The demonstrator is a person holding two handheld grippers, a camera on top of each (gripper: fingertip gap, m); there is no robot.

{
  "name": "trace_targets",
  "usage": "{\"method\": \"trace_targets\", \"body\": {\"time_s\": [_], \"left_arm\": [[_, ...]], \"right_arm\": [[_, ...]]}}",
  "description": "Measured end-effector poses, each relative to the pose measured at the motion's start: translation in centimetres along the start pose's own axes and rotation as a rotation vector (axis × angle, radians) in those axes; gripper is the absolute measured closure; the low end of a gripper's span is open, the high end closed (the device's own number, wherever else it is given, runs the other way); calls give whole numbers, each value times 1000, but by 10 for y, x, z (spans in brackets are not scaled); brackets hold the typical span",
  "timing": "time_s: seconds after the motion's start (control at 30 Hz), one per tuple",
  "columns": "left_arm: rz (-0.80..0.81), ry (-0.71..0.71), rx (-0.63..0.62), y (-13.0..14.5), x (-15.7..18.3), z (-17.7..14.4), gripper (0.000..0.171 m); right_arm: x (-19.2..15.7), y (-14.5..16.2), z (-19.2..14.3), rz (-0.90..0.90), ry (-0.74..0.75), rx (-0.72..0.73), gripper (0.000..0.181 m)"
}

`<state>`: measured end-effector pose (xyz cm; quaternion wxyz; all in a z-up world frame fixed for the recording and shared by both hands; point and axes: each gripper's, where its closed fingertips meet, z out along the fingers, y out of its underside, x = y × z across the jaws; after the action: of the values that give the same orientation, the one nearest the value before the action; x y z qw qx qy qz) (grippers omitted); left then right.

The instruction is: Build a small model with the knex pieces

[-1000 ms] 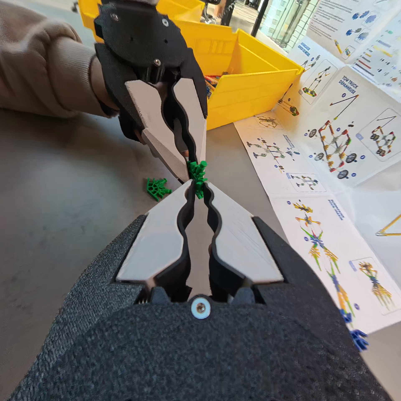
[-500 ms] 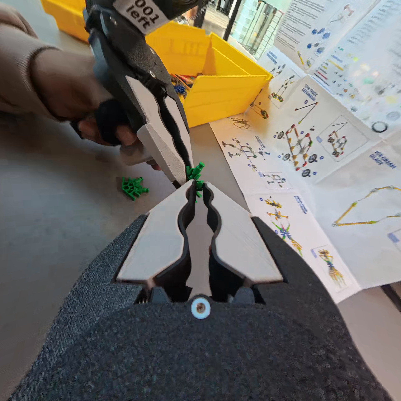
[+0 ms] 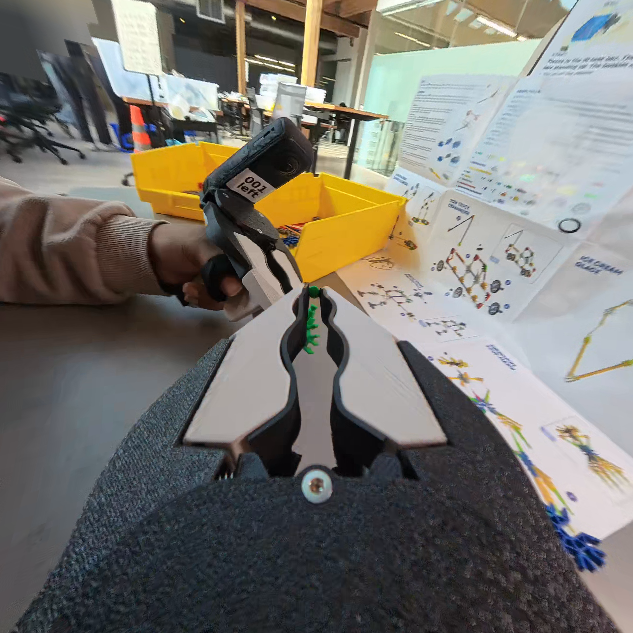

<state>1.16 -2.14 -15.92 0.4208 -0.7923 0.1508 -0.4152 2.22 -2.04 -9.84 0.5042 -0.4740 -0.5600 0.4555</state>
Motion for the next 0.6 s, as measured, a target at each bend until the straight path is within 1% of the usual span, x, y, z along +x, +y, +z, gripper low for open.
{"method": "trace_targets", "body": {"time_s": [0.03,0.07,0.2,0.3,0.37,0.43,0.5,0.6], "left_arm": [[61,-4,-61,8,4,2,166],[91,23,-128,18,10,5,166],[98,125,-371,63,30,13,166],[153,88,-459,80,29,18,165],[164,68,-460,79,26,18,158],[157,56,-427,72,22,14,151],[135,93,-332,53,26,8,148],[47,276,-113,12,49,-9,148]], "right_arm": [[-2,2,-2,48,-48,-6,177],[-3,5,-3,77,-79,-21,177],[-11,13,-4,71,-144,-89,176],[-22,20,-2,70,-195,-128,176],[-28,24,-1,59,-221,-148,176],[-32,25,-1,55,-241,-152,176],[-35,22,-2,66,-262,-131,176],[-41,10,-5,93,-307,-50,176]]}}
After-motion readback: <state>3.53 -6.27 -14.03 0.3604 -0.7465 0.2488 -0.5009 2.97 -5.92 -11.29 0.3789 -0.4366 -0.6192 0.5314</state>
